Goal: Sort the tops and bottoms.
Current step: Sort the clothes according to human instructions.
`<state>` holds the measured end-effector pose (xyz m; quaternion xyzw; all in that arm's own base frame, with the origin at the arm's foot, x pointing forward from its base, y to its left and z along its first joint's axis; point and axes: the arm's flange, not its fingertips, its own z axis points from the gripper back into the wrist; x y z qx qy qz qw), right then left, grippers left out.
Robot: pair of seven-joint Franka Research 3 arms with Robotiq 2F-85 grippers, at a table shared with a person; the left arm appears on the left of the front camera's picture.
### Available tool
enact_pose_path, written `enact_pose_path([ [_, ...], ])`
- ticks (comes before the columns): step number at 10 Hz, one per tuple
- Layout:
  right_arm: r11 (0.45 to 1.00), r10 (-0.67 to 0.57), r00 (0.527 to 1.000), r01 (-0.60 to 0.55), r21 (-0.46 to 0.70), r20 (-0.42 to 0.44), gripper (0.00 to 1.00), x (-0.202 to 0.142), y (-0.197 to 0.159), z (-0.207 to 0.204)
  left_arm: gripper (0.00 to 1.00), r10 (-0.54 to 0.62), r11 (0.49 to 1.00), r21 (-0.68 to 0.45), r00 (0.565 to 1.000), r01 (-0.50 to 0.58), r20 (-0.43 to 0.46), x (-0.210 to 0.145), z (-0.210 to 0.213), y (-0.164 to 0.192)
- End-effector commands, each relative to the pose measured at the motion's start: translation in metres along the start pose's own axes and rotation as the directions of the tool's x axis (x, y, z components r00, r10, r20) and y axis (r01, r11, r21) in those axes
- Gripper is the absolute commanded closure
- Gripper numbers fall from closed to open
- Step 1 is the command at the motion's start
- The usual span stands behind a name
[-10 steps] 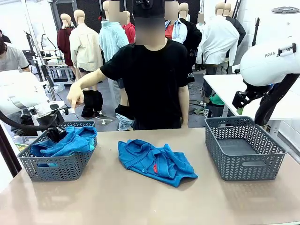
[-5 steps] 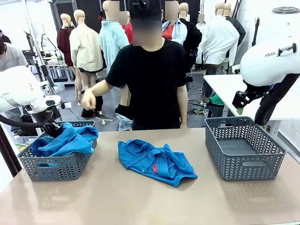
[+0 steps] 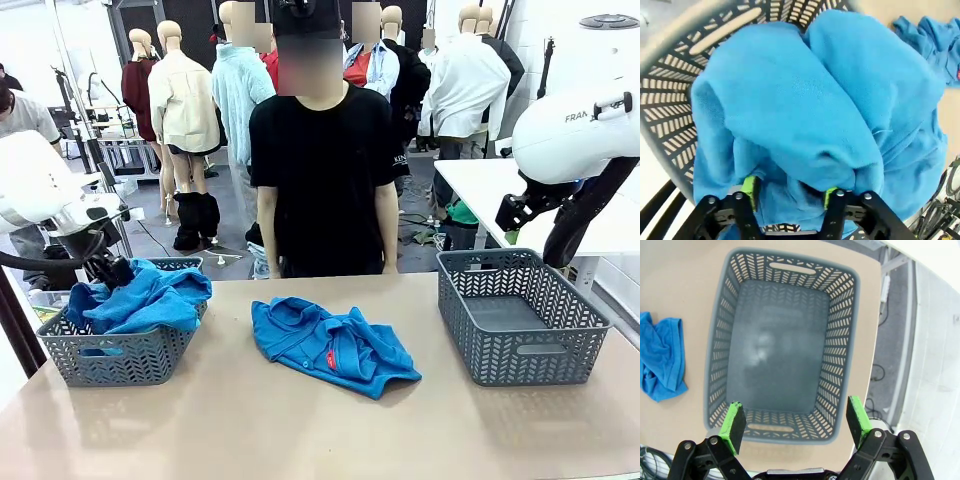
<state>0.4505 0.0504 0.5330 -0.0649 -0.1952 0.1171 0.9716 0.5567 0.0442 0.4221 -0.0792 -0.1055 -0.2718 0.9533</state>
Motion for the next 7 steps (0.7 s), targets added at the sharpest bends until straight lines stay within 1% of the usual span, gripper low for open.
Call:
enact_pose_path([
  [1, 1.0, -0.008, 1.0, 0.008, -0.019, -0.009, 0.0, 0.003, 0.001, 0.002, 0.0, -0.027, 0.999, 0.027, 0.996, 0.024, 0.088, -0.01, 0.023, -0.01],
  [2, 1.0, -0.008, 1.0, 0.008, -0.019, -0.009, 0.0, 0.003, 0.001, 0.002, 0.0, -0.048, 0.998, 0.055, 0.991, 0.041, 0.121, -0.012, 0.04, -0.015],
  [4, 1.0, -0.008, 1.0, 0.008, -0.019, -0.009, 0.0, 0.003, 0.001, 0.002, 0.0, -0.074, 0.994, 0.095, 0.984, 0.059, 0.159, -0.018, 0.069, -0.023],
  [5, 1.0, -0.008, 1.0, 0.008, -0.019, -0.009, 0.0, 0.003, 0.001, 0.002, 0.0, -0.087, 0.993, 0.094, 0.979, 0.071, 0.183, -0.023, 0.084, -0.028],
  [6, 1.0, -0.008, 1.0, 0.008, -0.019, -0.009, 0.0, 0.003, 0.001, 0.002, 0.0, -0.096, 0.992, 0.098, 0.973, 0.077, 0.212, -0.027, 0.096, -0.031],
  [7, 1.0, -0.008, 1.0, 0.008, -0.019, -0.009, 0.0, 0.003, 0.001, 0.002, 0.0, -0.094, 0.988, 0.138, 0.964, 0.061, 0.249, -0.033, 0.111, -0.033],
])
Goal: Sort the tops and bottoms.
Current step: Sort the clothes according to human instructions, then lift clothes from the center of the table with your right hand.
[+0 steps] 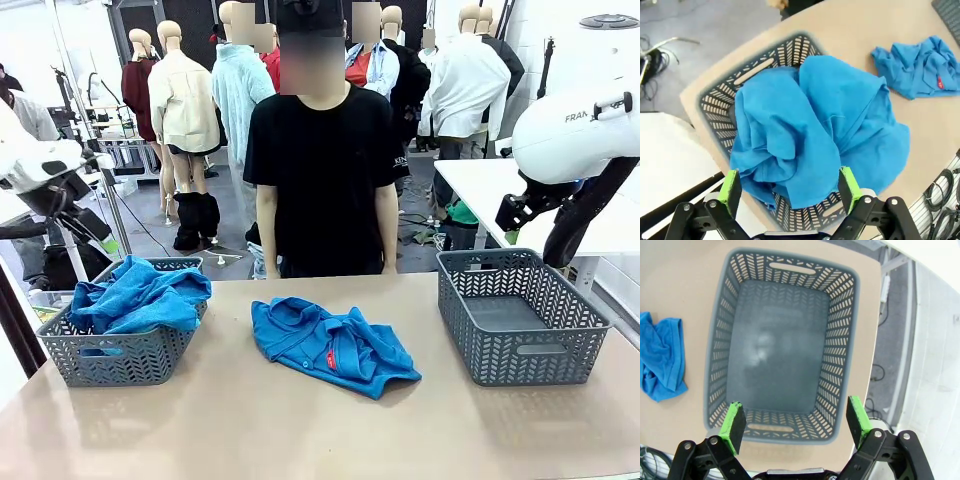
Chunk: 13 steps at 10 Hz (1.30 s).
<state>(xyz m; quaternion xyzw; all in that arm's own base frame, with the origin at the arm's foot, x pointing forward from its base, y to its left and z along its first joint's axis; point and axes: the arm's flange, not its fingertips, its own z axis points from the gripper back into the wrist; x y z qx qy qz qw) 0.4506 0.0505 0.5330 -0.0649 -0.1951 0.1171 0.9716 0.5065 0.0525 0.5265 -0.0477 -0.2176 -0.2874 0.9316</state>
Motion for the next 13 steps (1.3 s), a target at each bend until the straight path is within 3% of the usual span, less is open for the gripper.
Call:
enact_pose_path([
  [1, 1.0, -0.008, 1.0, 0.008, -0.019, -0.009, 0.0, 0.003, 0.001, 0.002, 0.0, -0.002, 0.998, 0.057, 0.996, -0.003, 0.094, -0.018, 0.025, -0.003],
  [3, 1.0, -0.008, 1.0, 0.008, -0.019, -0.009, 0.0, 0.003, 0.001, 0.002, 0.0, -0.002, 0.996, 0.09, 0.99, -0.01, 0.139, -0.028, 0.039, -0.005],
  [11, 1.0, -0.008, 1.0, 0.008, -0.019, -0.009, 0.0, 0.003, 0.001, 0.002, 0.0, 0.01, 0.997, 0.072, 0.994, -0.018, 0.111, -0.02, 0.046, -0.002],
  [13, 1.0, -0.008, 1.0, 0.008, -0.019, -0.009, 0.0, 0.003, 0.001, 0.002, 0.0, 0.088, 0.949, 0.261, 0.945, -0.175, 0.316, -0.067, 0.119, 0.057],
])
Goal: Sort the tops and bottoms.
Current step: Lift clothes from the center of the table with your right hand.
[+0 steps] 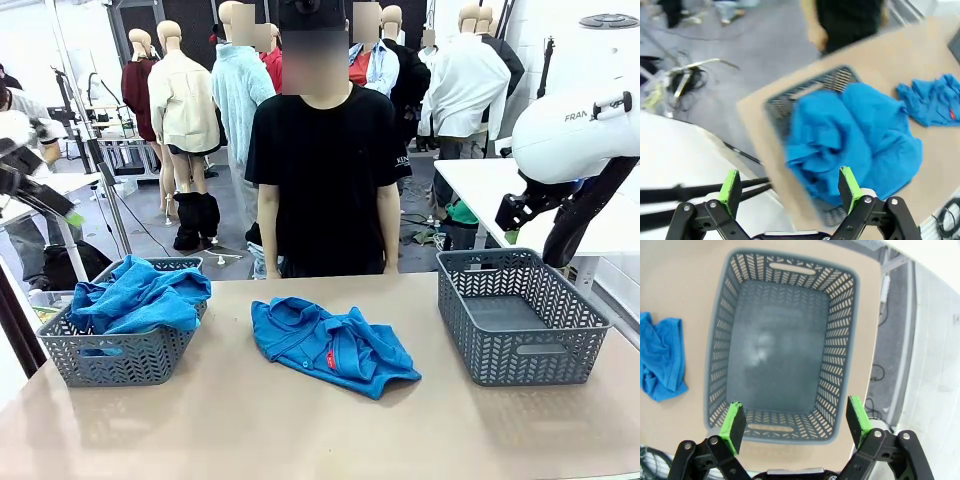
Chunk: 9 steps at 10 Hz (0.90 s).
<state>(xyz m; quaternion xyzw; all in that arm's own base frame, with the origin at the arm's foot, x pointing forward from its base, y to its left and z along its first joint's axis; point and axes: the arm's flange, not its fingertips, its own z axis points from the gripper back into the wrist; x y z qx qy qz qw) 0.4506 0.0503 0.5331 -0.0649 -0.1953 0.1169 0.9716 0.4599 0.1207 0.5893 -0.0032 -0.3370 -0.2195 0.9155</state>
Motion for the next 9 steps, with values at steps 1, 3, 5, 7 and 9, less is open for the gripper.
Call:
enact_pose_path([
  [1, 1.0, -0.007, 1.0, 0.007, -0.019, -0.009, 0.0, 0.003, 0.001, 0.001, 0.0, 0.089, 0.979, 0.166, 0.982, -0.117, 0.165, -0.033, 0.054, 0.054],
  [3, 1.0, -0.007, 1.0, 0.007, -0.019, -0.009, 0.0, 0.003, 0.001, 0.001, 0.0, 0.158, 0.956, 0.205, 0.956, -0.211, 0.247, -0.063, 0.083, 0.079],
  [5, 0.992, 0.124, 0.991, -0.123, -0.025, 0.053, 0.0, 0.034, 0.022, 0.023, 0.0, 0.164, 0.939, 0.253, 0.95, -0.233, 0.267, -0.088, 0.102, 0.1],
  [7, 0.927, 0.375, 0.91, -0.372, -0.047, 0.176, 0.0, 0.087, 0.068, 0.083, 0.0, 0.159, 0.932, 0.289, 0.963, -0.22, 0.22, -0.12, 0.103, 0.107],
  [9, 0.828, 0.556, 0.815, -0.559, -0.031, 0.165, 0.0, 0.135, 0.123, 0.116, 0.0, 0.153, 0.943, 0.265, 0.968, -0.204, 0.201, -0.141, 0.107, 0.112],
])
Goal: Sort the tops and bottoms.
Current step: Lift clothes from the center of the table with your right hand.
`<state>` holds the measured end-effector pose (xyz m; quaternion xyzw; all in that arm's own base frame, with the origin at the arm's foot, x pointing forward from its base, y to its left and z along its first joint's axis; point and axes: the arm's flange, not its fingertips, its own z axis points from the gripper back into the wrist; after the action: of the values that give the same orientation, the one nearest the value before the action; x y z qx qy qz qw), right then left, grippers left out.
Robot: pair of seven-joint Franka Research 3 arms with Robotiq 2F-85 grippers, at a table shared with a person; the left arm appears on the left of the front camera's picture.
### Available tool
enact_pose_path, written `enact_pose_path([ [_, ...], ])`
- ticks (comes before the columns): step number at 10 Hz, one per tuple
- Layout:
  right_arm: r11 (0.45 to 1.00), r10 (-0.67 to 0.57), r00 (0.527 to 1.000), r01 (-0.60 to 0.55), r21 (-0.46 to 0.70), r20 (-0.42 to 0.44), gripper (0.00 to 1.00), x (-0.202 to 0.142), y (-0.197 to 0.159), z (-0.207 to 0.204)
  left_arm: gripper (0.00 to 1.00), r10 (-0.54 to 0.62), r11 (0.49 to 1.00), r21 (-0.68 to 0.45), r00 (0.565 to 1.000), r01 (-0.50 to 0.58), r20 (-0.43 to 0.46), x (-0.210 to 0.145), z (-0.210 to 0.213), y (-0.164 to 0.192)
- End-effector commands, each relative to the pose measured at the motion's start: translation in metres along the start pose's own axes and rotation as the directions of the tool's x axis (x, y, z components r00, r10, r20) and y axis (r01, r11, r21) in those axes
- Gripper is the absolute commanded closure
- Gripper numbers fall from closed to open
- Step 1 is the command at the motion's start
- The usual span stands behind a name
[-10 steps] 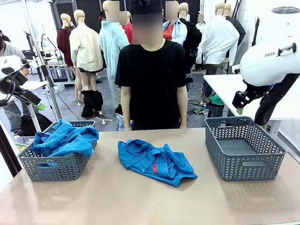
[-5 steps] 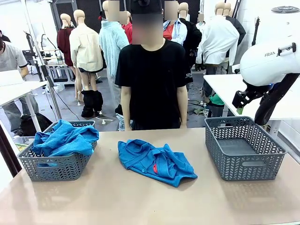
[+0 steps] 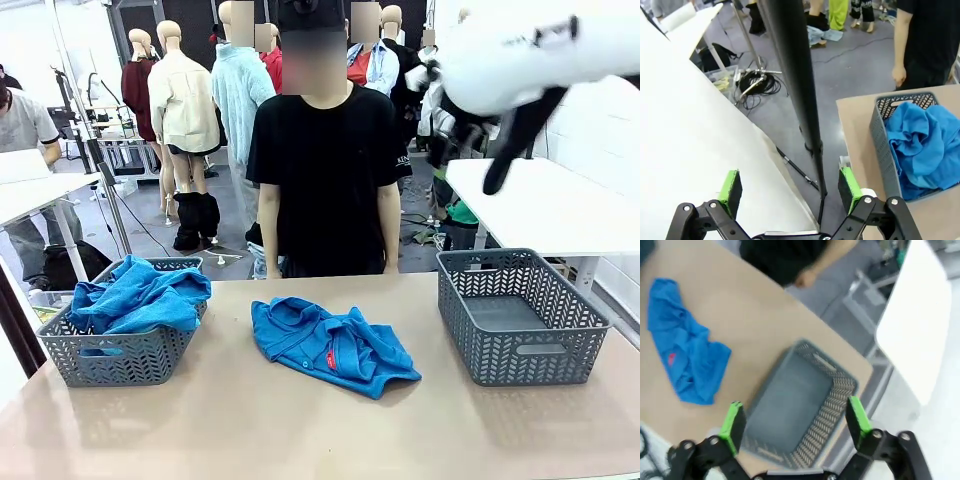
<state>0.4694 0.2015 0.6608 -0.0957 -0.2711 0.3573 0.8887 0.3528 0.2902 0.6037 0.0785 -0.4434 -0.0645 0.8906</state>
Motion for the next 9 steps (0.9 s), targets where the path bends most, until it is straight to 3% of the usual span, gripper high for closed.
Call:
enact_pose_path([
  [1, 0.98, 0.197, 0.978, -0.193, 0.056, -0.062, 0.0, 0.064, 0.007, -0.019, 0.0, 0.007, 1.0, -0.001, 1.0, -0.007, 0.012, 0.011, 0.0, -0.004],
  [2, 0.96, 0.269, 0.961, -0.263, 0.099, -0.06, 0.0, 0.092, 0.028, -0.036, 0.0, 0.007, 1.0, -0.001, 1.0, -0.007, 0.012, 0.011, 0.0, -0.004],
  [4, 0.947, 0.301, 0.948, -0.284, 0.15, -0.105, 0.0, 0.127, 0.078, -0.085, 0.0, 0.007, 1.0, -0.001, 1.0, -0.007, 0.012, 0.011, 0.0, -0.004],
  [7, 0.922, 0.375, 0.908, -0.345, 0.173, -0.185, 0.0, 0.109, 0.15, -0.159, 0.0, 0.007, 1.0, -0.001, 1.0, -0.007, 0.012, 0.011, 0.0, -0.004],
  [9, 0.914, 0.385, 0.899, -0.34, 0.22, -0.21, 0.0, 0.092, 0.172, -0.202, 0.0, 0.007, 1.0, -0.001, 1.0, -0.007, 0.012, 0.011, 0.0, -0.004],
])
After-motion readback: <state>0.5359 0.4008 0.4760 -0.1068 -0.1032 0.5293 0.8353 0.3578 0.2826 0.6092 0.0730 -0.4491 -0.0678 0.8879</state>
